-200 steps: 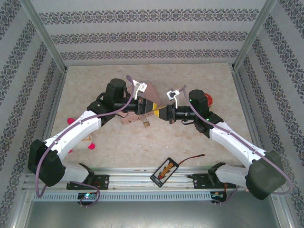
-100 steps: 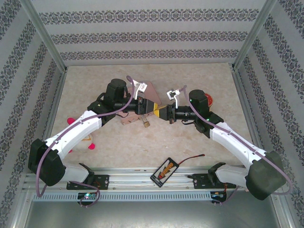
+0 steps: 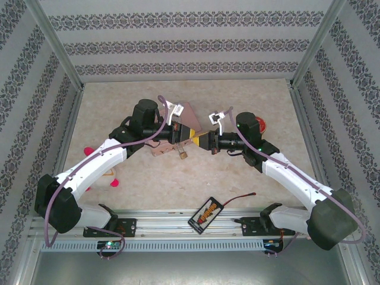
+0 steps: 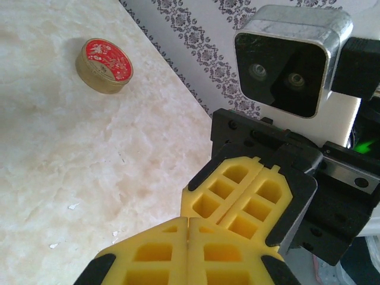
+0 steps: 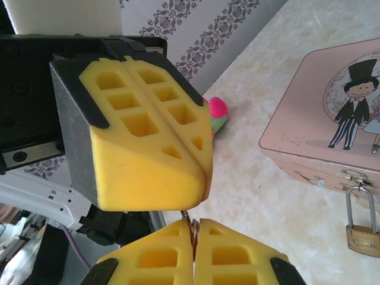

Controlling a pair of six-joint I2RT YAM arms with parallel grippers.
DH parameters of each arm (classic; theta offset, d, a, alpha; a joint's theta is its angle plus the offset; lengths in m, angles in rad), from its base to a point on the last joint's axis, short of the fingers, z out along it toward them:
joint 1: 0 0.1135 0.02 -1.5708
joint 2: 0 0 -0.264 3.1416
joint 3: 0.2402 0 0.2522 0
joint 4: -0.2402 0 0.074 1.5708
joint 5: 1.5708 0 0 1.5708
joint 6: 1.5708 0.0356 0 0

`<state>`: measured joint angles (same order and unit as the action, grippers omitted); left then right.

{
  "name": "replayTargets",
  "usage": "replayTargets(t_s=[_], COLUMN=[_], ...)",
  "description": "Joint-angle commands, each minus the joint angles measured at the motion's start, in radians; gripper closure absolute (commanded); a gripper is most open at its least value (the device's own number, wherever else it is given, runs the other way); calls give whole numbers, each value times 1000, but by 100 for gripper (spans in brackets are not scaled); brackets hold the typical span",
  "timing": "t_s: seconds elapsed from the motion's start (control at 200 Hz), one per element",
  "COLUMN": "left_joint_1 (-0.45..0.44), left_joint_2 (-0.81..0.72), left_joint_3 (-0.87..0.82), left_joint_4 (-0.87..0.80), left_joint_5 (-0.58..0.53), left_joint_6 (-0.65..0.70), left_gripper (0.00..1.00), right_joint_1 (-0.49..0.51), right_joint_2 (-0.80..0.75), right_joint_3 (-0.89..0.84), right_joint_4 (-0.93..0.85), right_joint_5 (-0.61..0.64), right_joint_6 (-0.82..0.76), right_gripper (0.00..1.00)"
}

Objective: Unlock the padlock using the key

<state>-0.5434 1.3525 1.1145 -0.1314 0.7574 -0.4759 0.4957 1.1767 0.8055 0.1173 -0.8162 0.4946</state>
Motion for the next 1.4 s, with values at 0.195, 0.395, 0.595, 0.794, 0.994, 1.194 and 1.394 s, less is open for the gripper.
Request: replayTargets(t_s=[0.195,0.395,0.595,0.794,0.994,1.194,1.394], left_joint_1=[0,0,-1,0,0,0,0], left_joint_2=[-96,-101,-108,-123,-127,-120,-122], left_joint_3=[66,117,113,78,73,74,68], left_joint_4=[-196,-301,-335,-290,-291,-283,-274], left_joint_5=[-280,-402,-438,-441,-451,-445,-439], left_joint_6=[-84,-253,-360,-413,-416,-413,-417], left_gripper=[100,100,100,100,100,100,100], right_joint_1=[73,256,425,446,476,503,512], right_joint_2=[-143,-186,-132,-84,-37,10,54], right_joint_3=[53,71,2,-74,-72,-40,-13], right_joint_4=[-220,-256,-6,231,288,285,294], right_joint_5=[432,860,1096,1109,1123,1122,1124], right_joint_6=[-139,-330,-592,-719,-815,-886,-913], right_gripper=[64,58,52,48,48,47,47])
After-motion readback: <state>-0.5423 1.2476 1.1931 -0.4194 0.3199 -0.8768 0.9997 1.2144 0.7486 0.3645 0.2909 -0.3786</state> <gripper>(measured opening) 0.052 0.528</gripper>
